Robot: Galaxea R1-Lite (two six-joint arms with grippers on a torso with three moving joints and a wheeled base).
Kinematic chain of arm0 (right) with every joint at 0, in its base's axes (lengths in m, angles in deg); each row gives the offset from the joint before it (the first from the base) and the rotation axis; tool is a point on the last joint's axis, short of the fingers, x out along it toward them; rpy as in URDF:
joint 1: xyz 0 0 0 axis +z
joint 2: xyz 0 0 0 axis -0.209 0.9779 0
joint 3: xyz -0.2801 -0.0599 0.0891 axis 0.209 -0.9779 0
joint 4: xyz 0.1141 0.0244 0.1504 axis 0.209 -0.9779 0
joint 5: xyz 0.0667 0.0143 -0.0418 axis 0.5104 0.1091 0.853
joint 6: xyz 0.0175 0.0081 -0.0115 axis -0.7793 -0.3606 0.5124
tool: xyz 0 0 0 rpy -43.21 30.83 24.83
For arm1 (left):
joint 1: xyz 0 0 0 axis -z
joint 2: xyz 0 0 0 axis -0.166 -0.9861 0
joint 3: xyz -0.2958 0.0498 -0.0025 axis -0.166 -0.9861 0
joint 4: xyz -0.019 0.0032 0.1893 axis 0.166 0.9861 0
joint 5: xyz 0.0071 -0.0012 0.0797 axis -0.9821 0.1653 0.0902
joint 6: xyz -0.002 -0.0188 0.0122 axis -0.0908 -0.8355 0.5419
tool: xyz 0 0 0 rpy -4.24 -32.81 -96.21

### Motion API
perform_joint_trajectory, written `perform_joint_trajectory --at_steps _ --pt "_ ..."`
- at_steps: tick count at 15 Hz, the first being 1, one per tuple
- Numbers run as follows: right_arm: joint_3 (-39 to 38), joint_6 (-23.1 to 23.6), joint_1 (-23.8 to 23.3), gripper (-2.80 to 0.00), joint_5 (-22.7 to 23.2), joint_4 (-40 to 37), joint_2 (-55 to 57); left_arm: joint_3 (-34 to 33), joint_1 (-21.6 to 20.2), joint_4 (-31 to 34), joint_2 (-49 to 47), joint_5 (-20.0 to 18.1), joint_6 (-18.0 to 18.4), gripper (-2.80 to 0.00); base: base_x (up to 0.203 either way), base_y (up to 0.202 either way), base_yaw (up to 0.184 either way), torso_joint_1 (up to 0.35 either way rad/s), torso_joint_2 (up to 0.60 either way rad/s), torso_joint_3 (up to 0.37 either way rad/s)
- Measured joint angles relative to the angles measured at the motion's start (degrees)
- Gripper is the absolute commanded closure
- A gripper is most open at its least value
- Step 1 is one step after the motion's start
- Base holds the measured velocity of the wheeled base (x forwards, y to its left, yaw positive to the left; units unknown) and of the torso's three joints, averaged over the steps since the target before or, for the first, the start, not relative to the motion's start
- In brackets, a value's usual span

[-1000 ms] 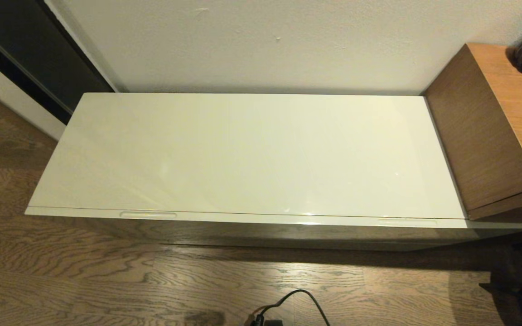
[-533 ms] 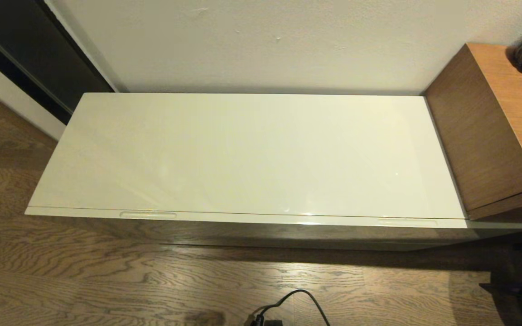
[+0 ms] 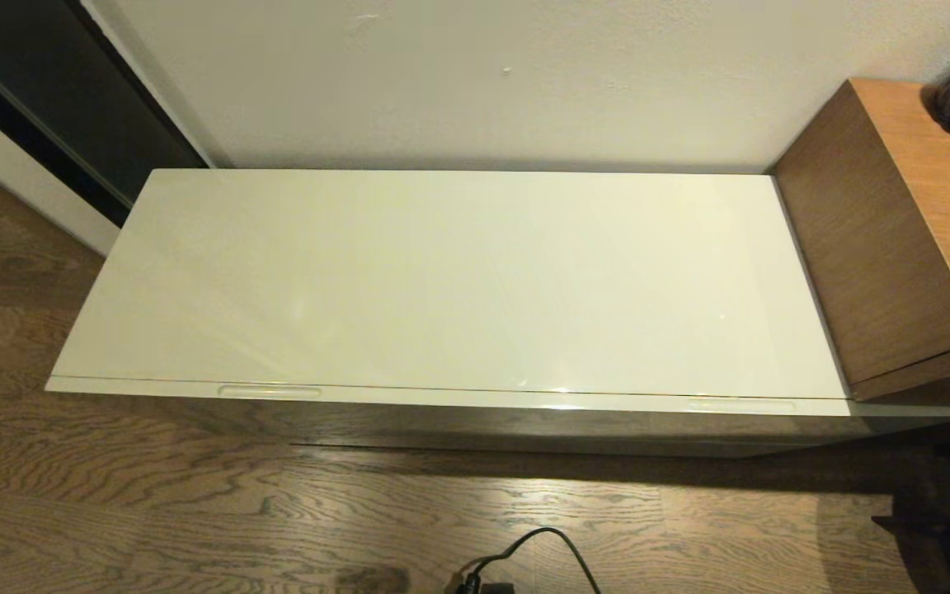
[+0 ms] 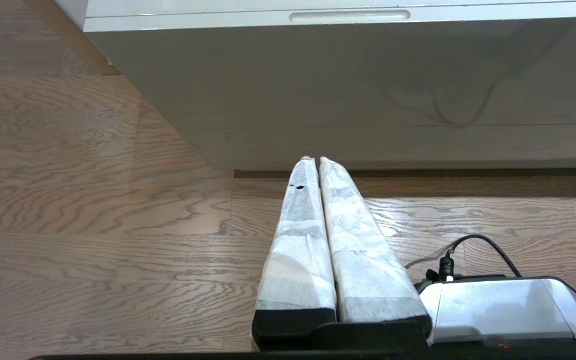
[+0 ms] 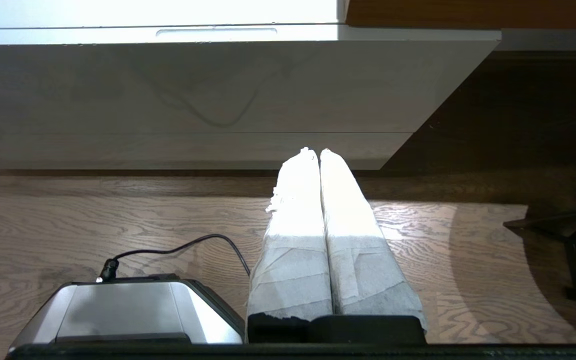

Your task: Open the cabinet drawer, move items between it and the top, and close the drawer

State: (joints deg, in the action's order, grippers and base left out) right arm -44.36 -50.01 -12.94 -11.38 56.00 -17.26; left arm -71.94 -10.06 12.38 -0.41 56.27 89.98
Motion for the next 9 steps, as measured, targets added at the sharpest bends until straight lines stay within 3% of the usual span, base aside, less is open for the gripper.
perform_joint_trajectory --at_steps 9 --pt "0.0 0.0 0.0 0.0 0.0 0.0 0.0 0.0 0.0 0.0 0.0 0.0 0.0 0.0 0.0 0.0 0.0 0.0 0.0 0.0"
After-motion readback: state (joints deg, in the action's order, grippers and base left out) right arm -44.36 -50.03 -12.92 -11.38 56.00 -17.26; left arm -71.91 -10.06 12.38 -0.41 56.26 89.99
